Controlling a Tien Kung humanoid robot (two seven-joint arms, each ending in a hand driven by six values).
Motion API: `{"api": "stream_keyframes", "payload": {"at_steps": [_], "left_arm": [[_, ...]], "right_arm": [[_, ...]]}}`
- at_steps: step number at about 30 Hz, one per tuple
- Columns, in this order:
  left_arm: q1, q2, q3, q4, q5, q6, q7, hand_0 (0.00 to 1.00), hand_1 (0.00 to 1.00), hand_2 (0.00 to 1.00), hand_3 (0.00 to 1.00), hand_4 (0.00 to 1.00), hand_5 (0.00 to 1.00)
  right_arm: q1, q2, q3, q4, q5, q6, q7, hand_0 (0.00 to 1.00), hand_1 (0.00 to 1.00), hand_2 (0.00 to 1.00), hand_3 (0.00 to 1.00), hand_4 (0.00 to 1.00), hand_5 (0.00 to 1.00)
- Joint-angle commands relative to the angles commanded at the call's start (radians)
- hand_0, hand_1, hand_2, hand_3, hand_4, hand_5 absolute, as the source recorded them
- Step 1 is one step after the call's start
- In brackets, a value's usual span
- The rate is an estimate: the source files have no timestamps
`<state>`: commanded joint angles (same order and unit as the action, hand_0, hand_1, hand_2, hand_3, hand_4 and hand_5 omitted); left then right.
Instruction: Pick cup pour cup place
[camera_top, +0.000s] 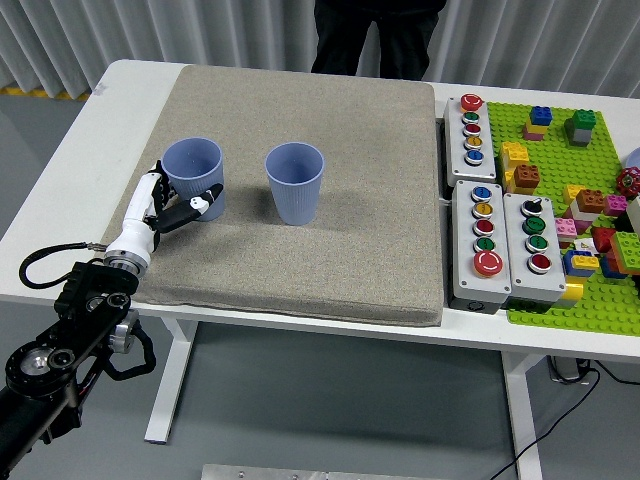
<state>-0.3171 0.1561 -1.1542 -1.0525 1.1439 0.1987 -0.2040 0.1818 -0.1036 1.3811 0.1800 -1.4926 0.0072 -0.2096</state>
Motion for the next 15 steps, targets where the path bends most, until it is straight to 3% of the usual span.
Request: {"api": "stream_keyframes", "payload": {"at_steps": [4,5,15], "left_arm": [[0.003,-0.005,0.008,-0.005,0.01,0.023,-0.006,0.747,0.673,0.731,0.864,0.815,0.2],[0.004,-0.006,0.009,-0.007,0.01,0.03,-0.008,0.692,0.612,0.651,0.741,0.769,0.162],[0.012,-0.002,0.005,-0.031,0.013,0.059,-0.023,0.666,0.596,0.63,0.708,0.76,0.157]], "right_arm": [[0.003,0.0,0.0,0.0,0.003,-0.001,0.0,0.698,0.687,0.624,0.608,0.085,0.272],[0.003,0.0,0.001,0.0,0.003,-0.001,0.0,0.698,0.686,0.624,0.607,0.085,0.27],[0.006,0.0,0.001,0.0,0.002,0.0,0.0,0.698,0.686,0.624,0.607,0.085,0.27]]}}
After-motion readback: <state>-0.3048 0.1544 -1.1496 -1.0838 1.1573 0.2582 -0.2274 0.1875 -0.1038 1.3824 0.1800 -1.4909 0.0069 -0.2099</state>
